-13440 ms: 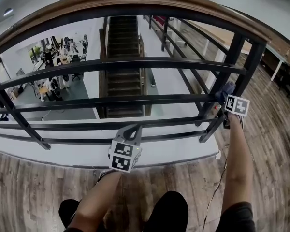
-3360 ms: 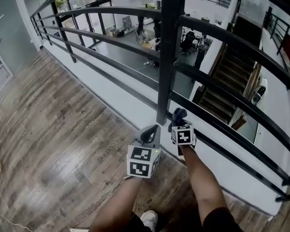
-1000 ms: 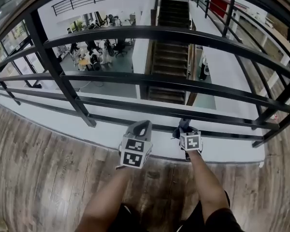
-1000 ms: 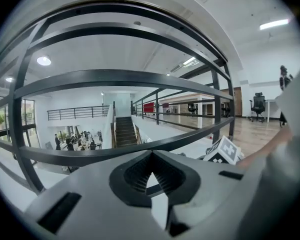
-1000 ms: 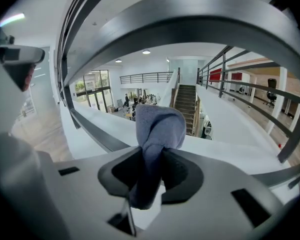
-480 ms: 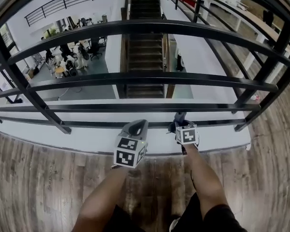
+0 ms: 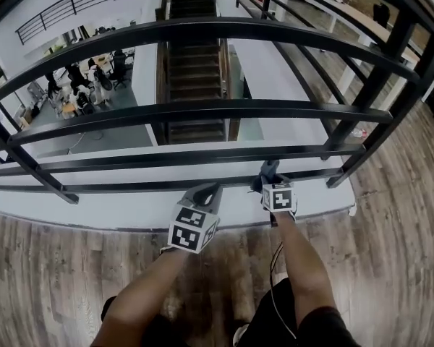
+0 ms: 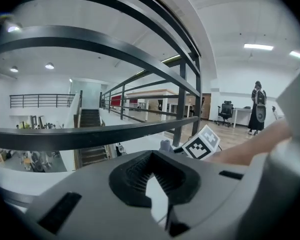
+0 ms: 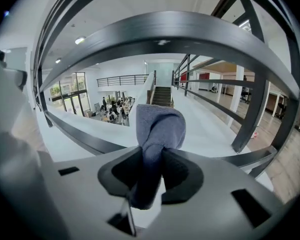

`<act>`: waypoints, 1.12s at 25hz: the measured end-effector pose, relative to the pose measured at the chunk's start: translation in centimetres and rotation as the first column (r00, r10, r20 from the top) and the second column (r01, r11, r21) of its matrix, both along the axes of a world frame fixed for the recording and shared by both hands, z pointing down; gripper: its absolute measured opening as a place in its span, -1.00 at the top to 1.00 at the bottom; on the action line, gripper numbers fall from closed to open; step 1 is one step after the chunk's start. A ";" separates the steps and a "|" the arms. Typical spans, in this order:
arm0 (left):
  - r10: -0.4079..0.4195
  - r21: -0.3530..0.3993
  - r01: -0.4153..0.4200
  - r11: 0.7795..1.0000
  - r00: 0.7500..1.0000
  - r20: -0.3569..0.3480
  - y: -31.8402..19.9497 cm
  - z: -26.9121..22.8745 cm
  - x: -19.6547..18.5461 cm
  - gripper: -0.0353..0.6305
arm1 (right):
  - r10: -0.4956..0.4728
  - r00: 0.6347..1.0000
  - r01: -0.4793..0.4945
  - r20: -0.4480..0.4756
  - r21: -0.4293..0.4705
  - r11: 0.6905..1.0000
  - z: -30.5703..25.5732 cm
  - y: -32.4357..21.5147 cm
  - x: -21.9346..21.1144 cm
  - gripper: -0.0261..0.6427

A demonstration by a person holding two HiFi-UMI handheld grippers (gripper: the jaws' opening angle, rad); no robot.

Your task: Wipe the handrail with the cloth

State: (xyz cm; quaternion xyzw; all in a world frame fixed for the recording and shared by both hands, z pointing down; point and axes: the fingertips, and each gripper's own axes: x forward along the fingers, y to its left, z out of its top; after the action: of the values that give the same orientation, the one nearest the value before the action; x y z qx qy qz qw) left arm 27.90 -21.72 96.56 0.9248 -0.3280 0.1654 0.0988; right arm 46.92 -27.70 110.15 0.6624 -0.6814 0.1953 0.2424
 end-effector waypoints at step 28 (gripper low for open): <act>0.061 -0.024 -0.061 0.998 0.998 0.015 4.6 -1.9 9.8 0.90 | 0.193 0.981 -0.193 -0.015 -0.094 0.977 -1.1 4.3 19.0 0.61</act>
State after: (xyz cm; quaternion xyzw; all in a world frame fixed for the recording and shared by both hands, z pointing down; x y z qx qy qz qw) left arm 37.67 -17.10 94.65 0.9318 -0.2986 0.1793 0.1019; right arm 65.94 -23.38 109.03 0.7137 -0.6030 0.2483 0.2558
